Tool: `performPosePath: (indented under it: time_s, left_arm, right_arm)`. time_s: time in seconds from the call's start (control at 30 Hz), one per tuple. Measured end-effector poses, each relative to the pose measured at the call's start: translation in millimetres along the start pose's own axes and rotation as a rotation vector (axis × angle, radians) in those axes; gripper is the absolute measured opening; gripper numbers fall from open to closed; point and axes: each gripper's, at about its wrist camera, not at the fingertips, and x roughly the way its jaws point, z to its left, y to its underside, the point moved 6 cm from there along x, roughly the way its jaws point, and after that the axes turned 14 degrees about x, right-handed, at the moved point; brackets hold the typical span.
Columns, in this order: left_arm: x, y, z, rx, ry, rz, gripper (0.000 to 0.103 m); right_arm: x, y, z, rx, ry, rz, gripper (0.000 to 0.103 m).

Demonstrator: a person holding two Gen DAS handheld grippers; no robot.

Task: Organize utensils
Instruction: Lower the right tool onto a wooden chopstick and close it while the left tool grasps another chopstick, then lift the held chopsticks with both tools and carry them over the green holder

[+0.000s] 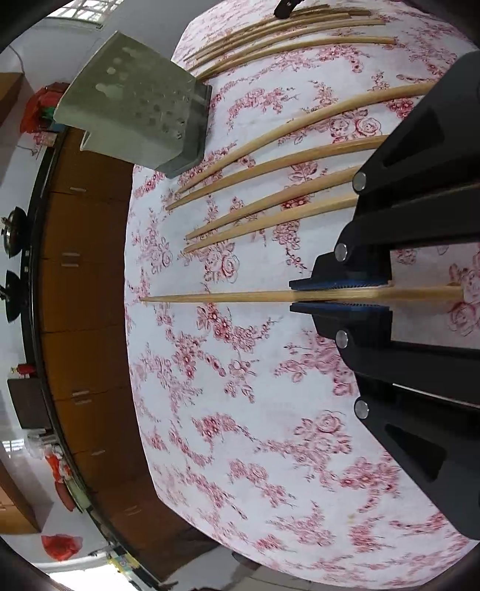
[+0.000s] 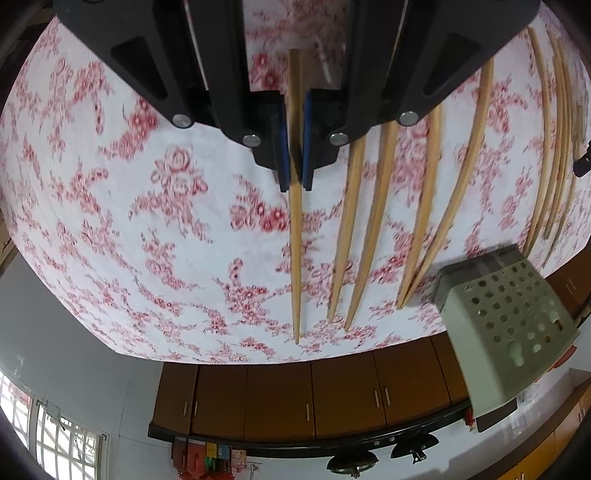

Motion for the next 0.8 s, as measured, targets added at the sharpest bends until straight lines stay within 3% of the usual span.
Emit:
performPosePath:
  time_s: [0.23, 0.8]
  left_arm:
    - [-12, 16, -1, -0.024, 0.060, -0.037, 0.008]
    - [-24, 33, -7, 0.039, 0.025, -0.031, 0.009]
  right_arm:
    - [-4, 5, -2, -0.014, -0.007, -0.021, 0.010]
    - [-22, 26, -7, -0.035, -0.009, -0.015, 0.018]
